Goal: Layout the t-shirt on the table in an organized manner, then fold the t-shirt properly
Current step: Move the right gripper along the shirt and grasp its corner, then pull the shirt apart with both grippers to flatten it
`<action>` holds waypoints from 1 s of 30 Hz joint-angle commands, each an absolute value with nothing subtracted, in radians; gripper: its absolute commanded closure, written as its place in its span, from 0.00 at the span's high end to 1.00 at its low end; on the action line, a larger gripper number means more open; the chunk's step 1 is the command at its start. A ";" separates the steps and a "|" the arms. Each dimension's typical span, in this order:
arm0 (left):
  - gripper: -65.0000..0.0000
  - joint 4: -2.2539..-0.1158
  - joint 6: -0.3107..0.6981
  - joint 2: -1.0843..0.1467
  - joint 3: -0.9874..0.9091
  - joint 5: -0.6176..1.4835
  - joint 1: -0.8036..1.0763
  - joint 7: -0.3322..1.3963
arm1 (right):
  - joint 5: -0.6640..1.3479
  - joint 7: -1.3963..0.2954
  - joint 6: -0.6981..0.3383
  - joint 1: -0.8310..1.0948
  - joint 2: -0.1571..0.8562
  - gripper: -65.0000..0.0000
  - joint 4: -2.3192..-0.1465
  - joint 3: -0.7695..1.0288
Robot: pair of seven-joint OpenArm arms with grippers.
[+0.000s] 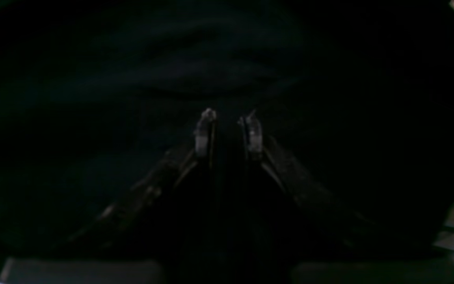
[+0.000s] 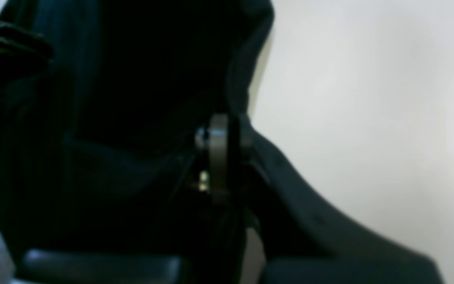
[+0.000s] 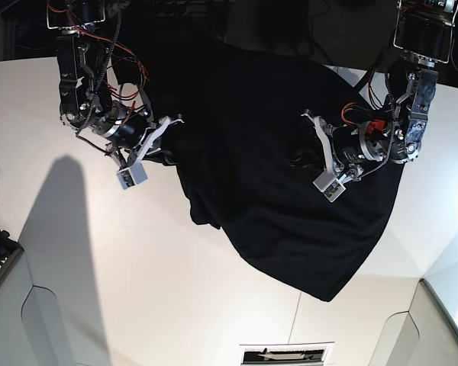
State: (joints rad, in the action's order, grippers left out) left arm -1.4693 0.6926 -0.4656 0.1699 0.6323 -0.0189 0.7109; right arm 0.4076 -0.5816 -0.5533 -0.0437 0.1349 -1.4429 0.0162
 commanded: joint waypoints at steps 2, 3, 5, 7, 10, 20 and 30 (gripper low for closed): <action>0.20 -1.443 0.698 -0.477 0.163 0.611 -0.033 0.691 | 0.424 -0.554 -0.553 -0.099 0.141 0.00 -1.501 0.075; 0.20 -1.420 0.698 -0.477 0.163 0.599 -0.033 0.689 | 0.425 -0.560 -0.553 -0.115 0.141 0.00 -1.520 0.104; 0.20 -1.370 0.698 -0.477 0.162 0.576 -0.034 0.678 | 0.427 -0.591 -0.553 -0.155 0.141 0.00 -1.554 0.165; 0.20 -1.323 0.698 -0.477 0.162 0.553 -0.034 0.661 | 0.430 -0.612 -0.553 -0.192 0.150 0.00 -1.572 0.214; 0.20 -1.265 0.698 -0.477 0.162 0.526 -0.036 0.643 | 0.436 -0.610 -0.546 -0.231 0.176 0.00 -1.575 0.266; 0.20 -1.231 0.698 -0.474 0.162 0.542 -0.082 0.639 | 0.433 -0.693 -0.500 -0.236 0.221 0.58 -1.575 0.335; 0.20 -1.230 0.698 -0.463 0.162 0.495 -0.144 0.639 | 0.577 -0.773 -0.521 -0.183 0.197 0.68 -1.577 0.339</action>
State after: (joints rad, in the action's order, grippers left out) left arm -1.2308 0.7307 -0.4484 0.1642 0.5480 -0.1345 0.5976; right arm 0.5587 -0.7918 -0.5102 -0.1677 0.1902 -1.5578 0.3336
